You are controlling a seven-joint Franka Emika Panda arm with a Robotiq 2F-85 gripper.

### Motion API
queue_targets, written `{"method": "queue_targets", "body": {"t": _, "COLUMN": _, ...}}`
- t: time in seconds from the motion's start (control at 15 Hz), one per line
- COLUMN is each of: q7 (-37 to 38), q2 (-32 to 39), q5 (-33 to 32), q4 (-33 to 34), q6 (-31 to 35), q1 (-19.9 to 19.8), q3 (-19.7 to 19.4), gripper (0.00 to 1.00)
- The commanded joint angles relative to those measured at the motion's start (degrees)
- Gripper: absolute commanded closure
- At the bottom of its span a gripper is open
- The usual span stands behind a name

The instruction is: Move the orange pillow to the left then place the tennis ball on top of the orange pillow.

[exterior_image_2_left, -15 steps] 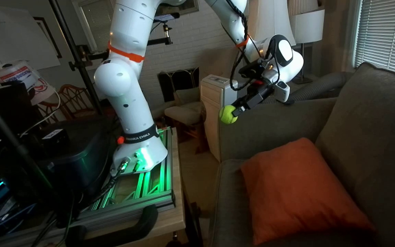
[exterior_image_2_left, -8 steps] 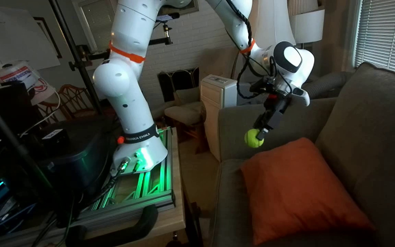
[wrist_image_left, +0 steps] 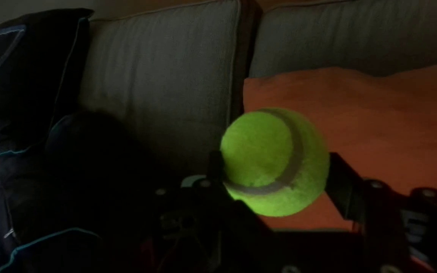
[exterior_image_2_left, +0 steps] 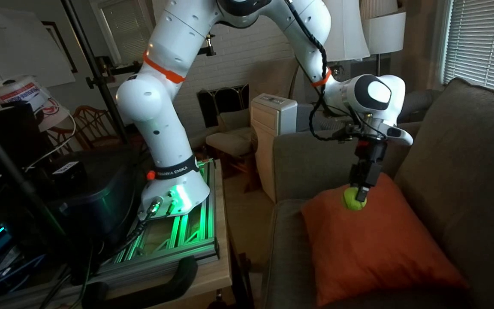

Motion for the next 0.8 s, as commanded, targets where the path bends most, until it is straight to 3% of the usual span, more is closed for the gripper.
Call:
{"method": "queue_targets", "body": {"t": 0.0, "q7": -0.3, "q2": 0.7, "q5": 0.7, "q4": 0.6, "q6": 0.0, "q1": 1.0, "q3": -0.8, "gripper": 0.33}}
{"method": "queue_targets", "body": {"t": 0.07, "q7": -0.3, "q2": 0.9, "q5": 0.7, "q4": 0.8, "q6": 0.0, "q1": 1.1, "q3": -0.8, "gripper": 0.33}}
{"method": "queue_targets", "body": {"t": 0.13, "q7": 2.8, "q2": -0.9, "q5": -1.4, "q4": -0.9, "q6": -0.7, "q1": 2.3, "q3": -3.0, "gripper": 0.58}}
{"method": "queue_targets", "body": {"t": 0.33, "q7": 7.2, "q2": -1.0, "q5": -2.6, "q4": -1.2, "q6": 2.8, "q1": 4.3, "q3": -4.0, "gripper": 0.58}}
{"method": "queue_targets", "body": {"t": 0.73, "q7": 11.1, "q2": 2.3, "q5": -0.4, "q4": 1.0, "q6": 9.6, "q1": 6.3, "q3": -2.3, "gripper": 0.58}}
